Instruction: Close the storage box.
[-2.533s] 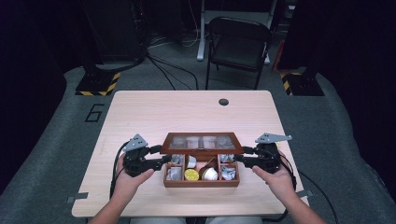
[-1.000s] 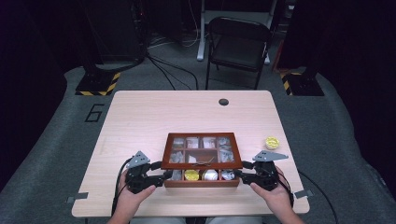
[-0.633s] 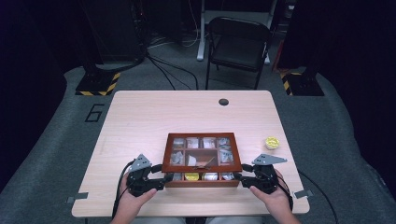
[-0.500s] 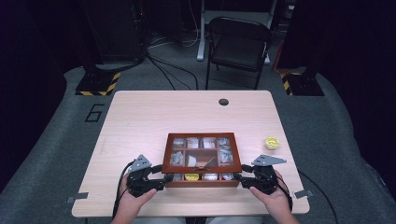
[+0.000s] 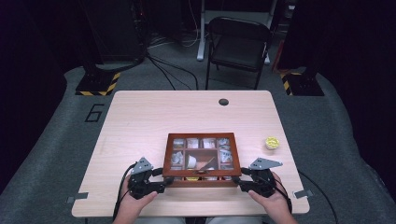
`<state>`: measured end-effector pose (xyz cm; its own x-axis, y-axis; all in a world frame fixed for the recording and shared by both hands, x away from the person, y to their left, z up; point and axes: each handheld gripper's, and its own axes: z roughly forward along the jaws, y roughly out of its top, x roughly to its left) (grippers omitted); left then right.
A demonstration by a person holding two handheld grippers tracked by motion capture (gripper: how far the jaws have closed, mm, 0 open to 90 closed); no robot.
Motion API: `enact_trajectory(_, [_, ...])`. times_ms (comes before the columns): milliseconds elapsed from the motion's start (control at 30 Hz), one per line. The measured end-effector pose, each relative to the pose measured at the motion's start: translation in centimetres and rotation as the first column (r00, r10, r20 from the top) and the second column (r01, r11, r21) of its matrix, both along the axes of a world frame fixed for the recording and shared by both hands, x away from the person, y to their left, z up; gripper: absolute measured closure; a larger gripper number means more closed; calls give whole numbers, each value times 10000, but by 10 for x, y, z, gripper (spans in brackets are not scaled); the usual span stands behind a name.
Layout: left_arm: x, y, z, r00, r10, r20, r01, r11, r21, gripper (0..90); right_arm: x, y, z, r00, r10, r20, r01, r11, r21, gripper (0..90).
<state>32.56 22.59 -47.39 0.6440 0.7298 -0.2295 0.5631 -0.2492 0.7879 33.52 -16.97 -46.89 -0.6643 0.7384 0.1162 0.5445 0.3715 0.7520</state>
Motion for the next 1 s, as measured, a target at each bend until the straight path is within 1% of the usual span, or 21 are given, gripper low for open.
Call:
enact_trajectory(33, [0, 0, -1, 10000, -4, -12, 4, 10000, -17, 381, 0, 0, -1, 10000, 1, 45, -1, 10000, -12, 464])
enact_trajectory(67, [0, 0, -1, 10000, -14, -45, 14, 10000, 20, 381, 0, 0, -1, 10000, -9, 15, 9, 10000, -42, 464])
enact_trajectory(133, [0, -1, -3, 9999, 40, -149, -41, 10000, -51, 381, 0, -1, -2, 10000, 57, 4, -57, 9999, -122, 460])
enact_trajectory(167, [0, -1, -3, 9998, 1, -199, -2, 10000, -33, 381, 0, -1, -3, 10000, 36, -48, -36, 10000, -84, 458])
enact_trajectory(300, [0, -1, -4, 9997, -26, -222, 27, 10000, 39, 381, 0, -2, -4, 9999, 62, -119, -64, 9999, -146, 452])
enact_trajectory(333, [0, -1, -4, 9999, -14, -153, 15, 9999, 108, 382, 0, -2, -4, 9999, 60, -133, -61, 9999, -120, 451])
enact_trajectory(367, [0, -1, -4, 9998, -60, -177, 62, 9999, 140, 383, 0, -3, -4, 9998, 80, -157, -82, 9999, -109, 450])
enact_trajectory(500, [0, -1, -6, 9996, -16, -292, 16, 10000, -11, 385, -1, -4, -4, 9997, 95, -212, -98, 9999, -128, 446])
enact_trajectory(567, [0, -1, -6, 9994, -42, -358, 46, 9999, 107, 386, -1, -5, -5, 9995, 82, -306, -86, 9999, -114, 444])
enact_trajectory(600, [0, -1, -7, 9993, -83, -373, 90, 9998, 195, 386, -1, -5, -5, 9995, 112, -307, -118, 9997, -194, 444])
enact_trajectory(667, [-1, -2, -8, 9991, -10, -419, 20, 9997, 231, 385, 0, -4, -6, 9990, 133, -433, -143, 9996, -228, 439])
enact_trajectory(700, [-1, -2, -8, 9986, -24, -529, 35, 9998, 210, 385, -1, -4, -7, 9988, 137, -479, -150, 9995, -264, 439])
enact_trajectory(733, [0, -2, -8, 9985, -92, -534, 106, 9996, 253, 385, -1, -3, -7, 9988, 193, -442, -206, 9994, -285, 437])
enact_trajectory(800, [-1, -3, -10, 9973, -47, -734, 66, 9996, 262, 386, -1, -4, -6, 9989, 167, -437, -175, 9997, -176, 433])
enact_trajectory(833, [-1, -2, -10, 9974, -103, -719, 133, 9991, 409, 385, -1, -5, -6, 9989, 158, -441, -163, 9998, -118, 433])
enact_trajectory(867, [-2, -3, -11, 9975, 12, -703, 23, 9988, 487, 385, -1, -5, -5, 9988, 121, -483, -125, 9999, -82, 431])
enact_trajectory(900, [-3, -2, -10, 9970, 32, -770, 1, 9991, 427, 385, -1, -5, -6, 9986, 87, -530, -91, 9999, -74, 430])
enact_trajectory(933, [-3, -1, -10, 9976, 81, -693, -55, 9993, 370, 386, -1, -6, -6, 9984, 73, -556, -80, 9999, -106, 429])
enact_trajectory(967, [-4, 1, -9, 9974, 106, -716, -92, 9997, 205, 386, -1, -6, -7, 9981, 57, -618, -62, 10000, -76, 427])
enact_trajectory(1000, [-4, 2, -8, 9977, 150, -668, -135, 9997, 216, 386, -1, -6, -7, 9980, 122, -617, -130, 9998, -123, 425])
